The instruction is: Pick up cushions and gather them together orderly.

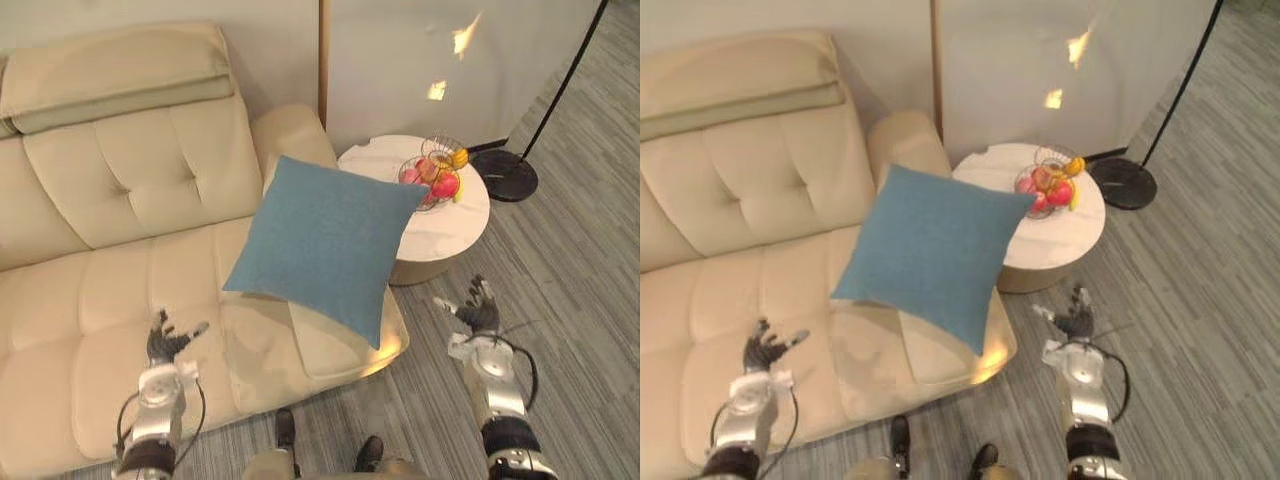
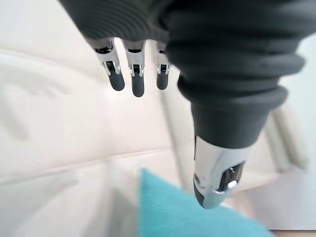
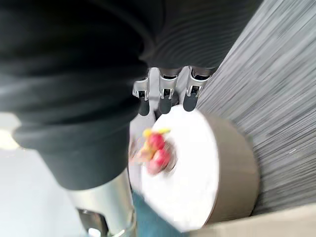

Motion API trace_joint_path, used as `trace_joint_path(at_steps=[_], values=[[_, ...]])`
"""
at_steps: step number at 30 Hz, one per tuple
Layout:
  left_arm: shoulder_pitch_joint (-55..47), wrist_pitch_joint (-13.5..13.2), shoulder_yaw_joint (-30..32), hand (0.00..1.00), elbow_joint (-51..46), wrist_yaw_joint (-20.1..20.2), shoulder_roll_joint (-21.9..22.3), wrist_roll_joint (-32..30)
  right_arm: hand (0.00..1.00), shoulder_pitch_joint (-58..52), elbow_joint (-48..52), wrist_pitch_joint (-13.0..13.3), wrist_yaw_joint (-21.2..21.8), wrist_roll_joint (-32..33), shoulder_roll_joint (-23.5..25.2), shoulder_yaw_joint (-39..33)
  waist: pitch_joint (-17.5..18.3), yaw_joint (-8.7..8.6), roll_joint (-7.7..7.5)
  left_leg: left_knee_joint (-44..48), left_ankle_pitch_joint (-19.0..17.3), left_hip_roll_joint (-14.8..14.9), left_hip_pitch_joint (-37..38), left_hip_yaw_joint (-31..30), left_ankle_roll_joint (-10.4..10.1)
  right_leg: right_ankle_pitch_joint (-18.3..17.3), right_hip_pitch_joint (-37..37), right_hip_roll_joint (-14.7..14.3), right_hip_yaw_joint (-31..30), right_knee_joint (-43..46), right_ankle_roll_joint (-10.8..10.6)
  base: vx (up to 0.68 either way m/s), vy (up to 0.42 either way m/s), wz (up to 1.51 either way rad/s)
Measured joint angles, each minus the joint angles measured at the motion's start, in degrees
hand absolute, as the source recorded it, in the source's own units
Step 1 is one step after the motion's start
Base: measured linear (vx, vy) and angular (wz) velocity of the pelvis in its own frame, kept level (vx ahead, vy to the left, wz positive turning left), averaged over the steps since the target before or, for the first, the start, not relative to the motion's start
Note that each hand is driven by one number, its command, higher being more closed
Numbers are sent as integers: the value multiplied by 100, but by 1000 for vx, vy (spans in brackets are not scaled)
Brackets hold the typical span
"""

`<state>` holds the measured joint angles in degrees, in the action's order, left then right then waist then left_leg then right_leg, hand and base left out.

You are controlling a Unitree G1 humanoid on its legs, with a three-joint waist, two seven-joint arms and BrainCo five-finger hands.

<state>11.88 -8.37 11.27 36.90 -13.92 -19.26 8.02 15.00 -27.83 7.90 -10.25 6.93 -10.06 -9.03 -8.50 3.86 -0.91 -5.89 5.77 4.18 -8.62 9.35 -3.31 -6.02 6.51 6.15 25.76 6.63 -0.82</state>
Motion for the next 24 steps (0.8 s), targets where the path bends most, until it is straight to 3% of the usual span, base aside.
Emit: trace_joint_path(at_steps=[4,6,13,15,24], values=[[995,-15,-154,0,18,-248,-266,56,0,624,0,67,-116,228,48,291,-259,121,-111,249,28,70,-491,-68,-15,24,369,-51,-172,58,39,-51,-15,12],[1498,-16,-220,0,65,-384,-286,114,0,868,0,67,-217,302,112,312,-501,186,-106,467,27,116,-693,-85,-14,20,504,-32,-254,210,45,-42,-10,8],[2468,-14,-566,0,100,-528,-326,124,0,977,408,73,-448,720,324,548,-850,243,-104,1097,-27,231,-1456,-92,0,-164,1310,87,-432,1034,133,-86,-3,3],[2796,-13,-783,0,105,-589,-323,125,0,1088,459,113,-458,830,343,736,-860,240,-102,1249,-104,254,-1747,-78,-12,-332,1610,116,-441,1256,144,-137,-30,5],[3734,-5,-1288,0,451,-577,122,125,0,1673,484,113,-610,1129,564,1165,-934,233,-99,1298,70,412,-2462,33,-19,-286,2439,107,-423,1604,214,-82,-19,-1]])
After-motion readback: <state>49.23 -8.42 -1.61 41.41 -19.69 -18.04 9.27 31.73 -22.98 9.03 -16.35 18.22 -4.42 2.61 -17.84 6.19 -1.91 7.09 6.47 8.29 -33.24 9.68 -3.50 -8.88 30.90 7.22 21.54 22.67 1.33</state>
